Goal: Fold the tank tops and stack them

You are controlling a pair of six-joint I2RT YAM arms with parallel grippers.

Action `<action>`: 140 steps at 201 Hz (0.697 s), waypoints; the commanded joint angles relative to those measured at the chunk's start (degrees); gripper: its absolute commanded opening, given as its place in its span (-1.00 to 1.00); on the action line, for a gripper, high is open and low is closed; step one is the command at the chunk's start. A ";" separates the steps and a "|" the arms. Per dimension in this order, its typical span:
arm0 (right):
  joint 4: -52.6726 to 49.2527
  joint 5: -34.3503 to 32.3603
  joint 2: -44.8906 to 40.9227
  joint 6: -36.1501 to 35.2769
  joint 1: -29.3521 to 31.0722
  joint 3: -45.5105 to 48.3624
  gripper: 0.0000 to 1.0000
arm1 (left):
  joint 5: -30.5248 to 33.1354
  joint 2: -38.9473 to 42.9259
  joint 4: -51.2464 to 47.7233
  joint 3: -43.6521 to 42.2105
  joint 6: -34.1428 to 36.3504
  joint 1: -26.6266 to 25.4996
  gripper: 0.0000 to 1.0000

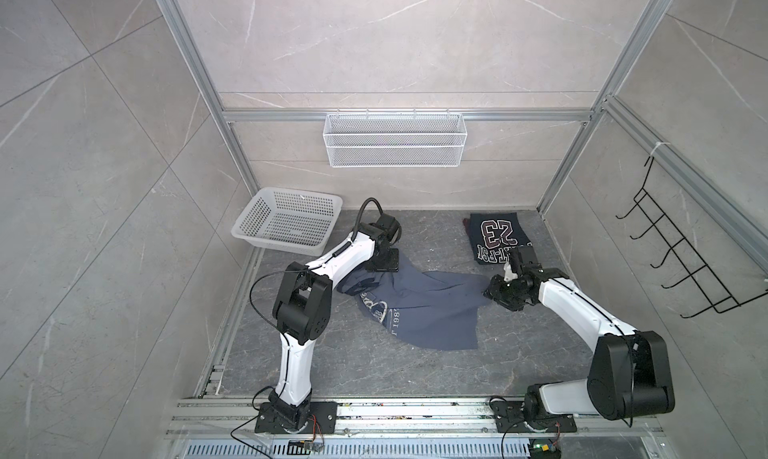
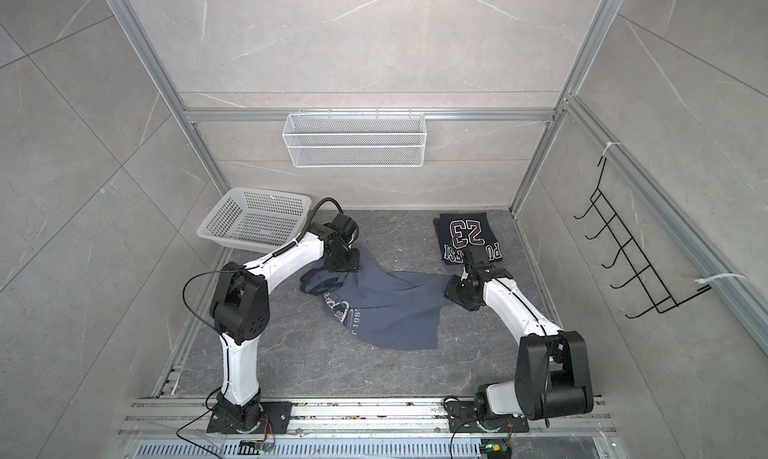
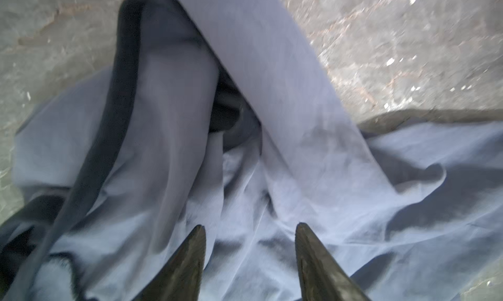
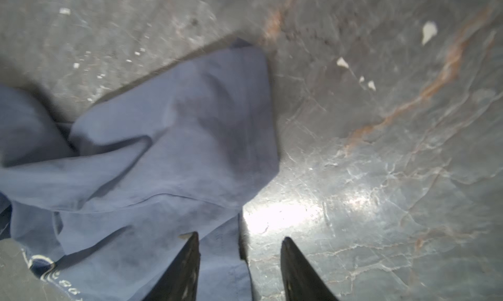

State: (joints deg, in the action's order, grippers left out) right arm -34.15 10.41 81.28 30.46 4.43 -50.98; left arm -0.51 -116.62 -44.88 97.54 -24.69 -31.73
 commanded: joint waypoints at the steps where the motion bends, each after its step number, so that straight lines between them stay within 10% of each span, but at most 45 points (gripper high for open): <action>1: 4.80 3.02 2.48 1.68 -0.46 1.92 -0.01 | -2.16 -0.36 3.37 -0.24 -1.33 0.17 0.12; 48: 9.83 7.09 8.69 2.62 -0.32 2.85 -0.15 | -2.31 -0.74 4.39 -0.76 -1.92 0.19 0.12; 79: 8.08 4.64 10.01 2.79 -0.30 0.99 -0.58 | -1.99 -0.56 4.58 -1.16 -2.03 0.23 0.13; 97: 4.88 0.86 6.26 2.64 -0.30 0.19 -1.00 | -1.29 0.51 5.20 -2.05 -2.72 0.23 0.13; 140: -9.25 -16.07 -12.70 2.73 -0.42 -2.11 -1.00 | 1.23 8.62 10.47 -8.31 -4.44 0.15 0.13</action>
State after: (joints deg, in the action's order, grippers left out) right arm -33.26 6.79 79.22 33.23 4.10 -49.76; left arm -1.52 -115.35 -37.43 91.13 -27.42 -31.73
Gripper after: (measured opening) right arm 0.047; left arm 0.567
